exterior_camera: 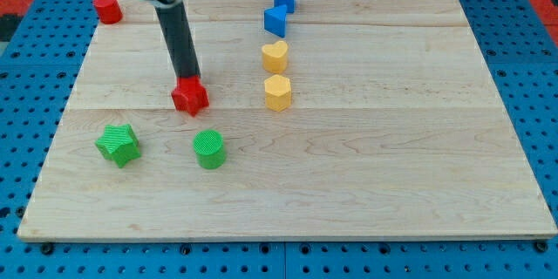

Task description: Move the red star horizontal to the green circle

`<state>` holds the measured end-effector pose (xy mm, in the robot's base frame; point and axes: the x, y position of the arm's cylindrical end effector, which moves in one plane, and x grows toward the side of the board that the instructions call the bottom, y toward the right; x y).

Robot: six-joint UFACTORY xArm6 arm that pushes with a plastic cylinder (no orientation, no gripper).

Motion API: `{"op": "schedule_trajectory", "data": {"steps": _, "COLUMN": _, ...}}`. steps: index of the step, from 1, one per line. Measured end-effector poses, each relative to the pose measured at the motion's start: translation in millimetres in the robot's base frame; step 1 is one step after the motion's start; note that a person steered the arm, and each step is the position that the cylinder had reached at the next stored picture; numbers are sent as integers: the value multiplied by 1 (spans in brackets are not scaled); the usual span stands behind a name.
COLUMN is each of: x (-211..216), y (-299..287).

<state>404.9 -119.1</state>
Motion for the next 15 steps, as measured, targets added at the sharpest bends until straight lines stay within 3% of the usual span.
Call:
{"op": "schedule_trajectory", "data": {"steps": 1, "x": 8, "y": -2}}
{"op": "schedule_trajectory", "data": {"steps": 2, "x": 22, "y": -39}}
{"op": "schedule_trajectory", "data": {"steps": 3, "x": 47, "y": -31}}
{"op": "schedule_trajectory", "data": {"steps": 4, "x": 54, "y": 74}}
{"op": "schedule_trajectory", "data": {"steps": 6, "x": 29, "y": 83}}
{"op": "schedule_trajectory", "data": {"steps": 7, "x": 26, "y": 121}}
{"op": "schedule_trajectory", "data": {"steps": 9, "x": 77, "y": 190}}
{"op": "schedule_trajectory", "data": {"steps": 10, "x": 55, "y": 213}}
{"op": "schedule_trajectory", "data": {"steps": 11, "x": 60, "y": 264}}
{"op": "schedule_trajectory", "data": {"steps": 12, "x": 90, "y": 260}}
{"op": "schedule_trajectory", "data": {"steps": 14, "x": 81, "y": 169}}
{"op": "schedule_trajectory", "data": {"steps": 15, "x": 104, "y": 144}}
